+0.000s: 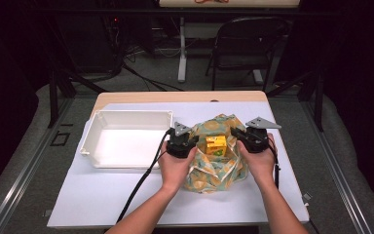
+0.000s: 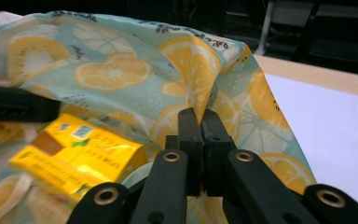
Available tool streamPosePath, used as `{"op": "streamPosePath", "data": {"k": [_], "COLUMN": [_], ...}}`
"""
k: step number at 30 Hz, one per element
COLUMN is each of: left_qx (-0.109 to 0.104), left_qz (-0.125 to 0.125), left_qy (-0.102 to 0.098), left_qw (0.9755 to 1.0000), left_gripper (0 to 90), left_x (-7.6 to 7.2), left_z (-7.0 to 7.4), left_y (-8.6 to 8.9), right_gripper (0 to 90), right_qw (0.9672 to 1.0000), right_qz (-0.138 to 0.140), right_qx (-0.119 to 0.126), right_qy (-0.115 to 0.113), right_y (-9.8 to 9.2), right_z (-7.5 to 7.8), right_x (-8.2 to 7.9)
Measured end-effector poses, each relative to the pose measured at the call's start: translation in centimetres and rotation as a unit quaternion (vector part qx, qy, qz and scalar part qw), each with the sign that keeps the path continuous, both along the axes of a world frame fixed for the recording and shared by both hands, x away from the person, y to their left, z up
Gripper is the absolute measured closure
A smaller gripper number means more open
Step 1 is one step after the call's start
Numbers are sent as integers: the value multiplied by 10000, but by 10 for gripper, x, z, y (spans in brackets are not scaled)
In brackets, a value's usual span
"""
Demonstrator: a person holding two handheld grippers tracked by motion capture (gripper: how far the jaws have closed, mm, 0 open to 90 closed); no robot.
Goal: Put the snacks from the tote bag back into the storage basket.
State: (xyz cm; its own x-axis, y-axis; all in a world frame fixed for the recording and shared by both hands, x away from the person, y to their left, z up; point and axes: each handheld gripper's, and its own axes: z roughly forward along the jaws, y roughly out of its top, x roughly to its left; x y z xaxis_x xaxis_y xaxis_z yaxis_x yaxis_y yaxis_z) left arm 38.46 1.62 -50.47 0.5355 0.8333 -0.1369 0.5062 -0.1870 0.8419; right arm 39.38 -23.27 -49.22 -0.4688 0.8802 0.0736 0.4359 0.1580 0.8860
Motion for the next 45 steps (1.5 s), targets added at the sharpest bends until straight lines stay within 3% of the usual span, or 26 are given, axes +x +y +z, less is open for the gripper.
{"op": "streamPosePath", "data": {"k": [2,5,11,15,21,25,28,29,31,32,36,38,45], "left_qx": [79,185,630,614,551,474,357,300,194,152,17,-73,-339], "left_qz": [43,38,-12,16,54,19,-39,-33,-28,-32,-134,-248,-454], "left_qy": [111,172,235,465,485,479,310,258,155,112,17,23,-153], "left_qw": [9999,9997,9977,9970,9973,9977,9989,9992,9997,9998,9999,9997,9983], "left_gripper": [886,888,891,889,862,792,684,610,581,542,499,484,496], "left_x": [-2,-2,-4,-7,-9,-11,-17,-19,-23,-25,-30,-32,-40], "left_z": [-8,-15,-35,-55,-56,-54,-49,-46,-40,-36,-23,-17,0], "left_y": [-7,-12,-22,-19,-15,-8,0,3,8,10,19,22,38], "right_gripper": [890,890,887,882,879,835,673,572,529,464,385,314,234], "right_qw": [9996,9989,9979,9970,9953,9943,9954,9959,9958,9953,9961,9964,9961], "right_qz": [-78,-107,-113,-113,-183,-221,-295,-319,-359,-394,-490,-584,-621], "right_qx": [-95,-117,-8,56,9,41,178,300,427,598,606,600,560], "right_qy": [272,440,636,758,946,1044,899,795,730,646,424,151,-278], "right_y": [1,0,-3,-9,-14,-19,-24,-30,-33,-37,-38,-35,-21], "right_z": [-14,-26,-39,-47,-62,-69,-66,-60,-57,-49,-38,-23,1], "right_x": [9,12,10,8,2,-5,-13,-20,-24,-33,-46,-59,-75]}}
